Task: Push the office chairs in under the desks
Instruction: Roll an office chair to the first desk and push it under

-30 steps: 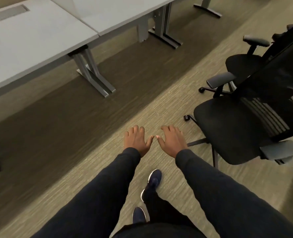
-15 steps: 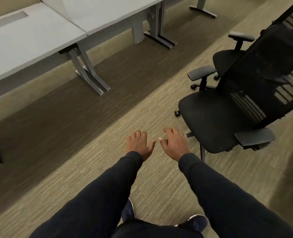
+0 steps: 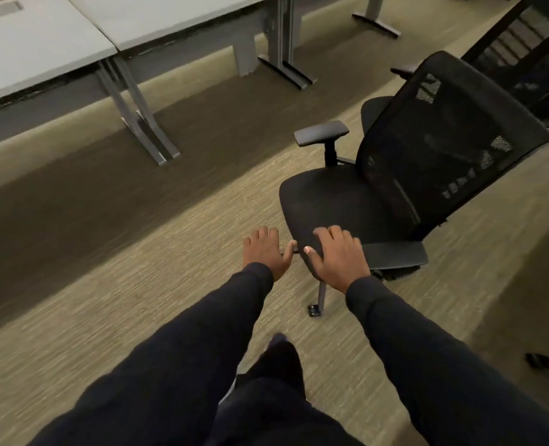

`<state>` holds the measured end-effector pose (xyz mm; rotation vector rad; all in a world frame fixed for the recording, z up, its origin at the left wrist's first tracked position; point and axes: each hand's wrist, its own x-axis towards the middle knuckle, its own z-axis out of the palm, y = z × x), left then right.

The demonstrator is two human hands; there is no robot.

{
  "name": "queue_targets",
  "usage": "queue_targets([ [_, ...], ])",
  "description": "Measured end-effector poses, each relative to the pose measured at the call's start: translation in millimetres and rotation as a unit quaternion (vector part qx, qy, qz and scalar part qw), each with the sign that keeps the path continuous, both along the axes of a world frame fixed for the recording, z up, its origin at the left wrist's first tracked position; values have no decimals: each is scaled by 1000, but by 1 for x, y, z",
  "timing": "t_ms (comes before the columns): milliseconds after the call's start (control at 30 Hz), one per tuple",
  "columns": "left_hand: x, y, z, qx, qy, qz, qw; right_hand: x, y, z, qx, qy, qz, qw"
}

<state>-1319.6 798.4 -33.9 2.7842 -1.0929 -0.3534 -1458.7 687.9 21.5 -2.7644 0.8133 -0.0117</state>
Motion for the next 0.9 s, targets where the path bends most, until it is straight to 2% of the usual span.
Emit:
queue_targets([
  [300, -77, -157, -18, 13, 27, 7, 1000, -63, -151, -1, -17, -12, 40, 999],
  [367, -99, -222, -20, -2, 36, 20, 999, -80, -217, 2, -19, 1, 59, 998],
  [500, -120, -292, -8, -31, 61, 29, 997, -95, -288, 18, -34, 0, 83, 996],
  [667, -142, -394, 28, -54, 34, 21, 998, -110, -399, 47, -48, -21, 102, 993],
  [900, -153, -485, 41, -84, 19, 96, 992, -100, -504, 64, -51, -71, 142, 986],
])
